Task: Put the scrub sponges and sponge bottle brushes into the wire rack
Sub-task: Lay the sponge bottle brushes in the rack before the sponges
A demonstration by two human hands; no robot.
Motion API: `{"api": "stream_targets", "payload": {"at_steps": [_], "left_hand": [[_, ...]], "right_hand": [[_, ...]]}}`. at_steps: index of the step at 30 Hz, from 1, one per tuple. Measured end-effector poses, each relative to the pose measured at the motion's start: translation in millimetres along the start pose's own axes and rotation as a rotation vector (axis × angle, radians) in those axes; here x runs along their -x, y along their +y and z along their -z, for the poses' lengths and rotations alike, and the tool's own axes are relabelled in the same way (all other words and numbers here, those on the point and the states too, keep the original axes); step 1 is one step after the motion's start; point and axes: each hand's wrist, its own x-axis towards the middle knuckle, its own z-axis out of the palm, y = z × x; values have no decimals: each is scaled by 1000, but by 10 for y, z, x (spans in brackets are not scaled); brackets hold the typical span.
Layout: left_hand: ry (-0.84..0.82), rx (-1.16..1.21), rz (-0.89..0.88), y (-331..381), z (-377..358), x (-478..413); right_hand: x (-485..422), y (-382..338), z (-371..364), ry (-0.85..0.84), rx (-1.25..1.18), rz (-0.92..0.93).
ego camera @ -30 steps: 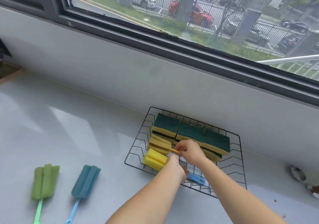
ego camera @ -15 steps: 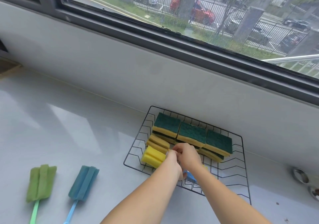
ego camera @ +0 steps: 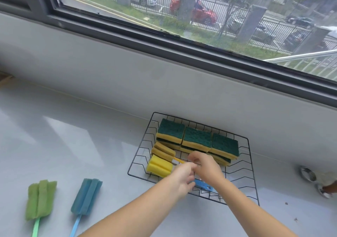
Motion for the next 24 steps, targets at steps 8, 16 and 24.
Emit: {"api": "stream_targets", "payload": {"at_steps": [8, 16, 24], "left_hand": [[-13, -1676, -546, -1, 391, -134], [-16, -1701, -559, -3, 402, -232], [-3, -1657, -480, -23, 391, -271]], "right_hand": [[172, 464, 18, -41, 180, -93], [96, 556, -111, 55, 222, -92], [40, 567, -144, 101, 324, -15]]}}
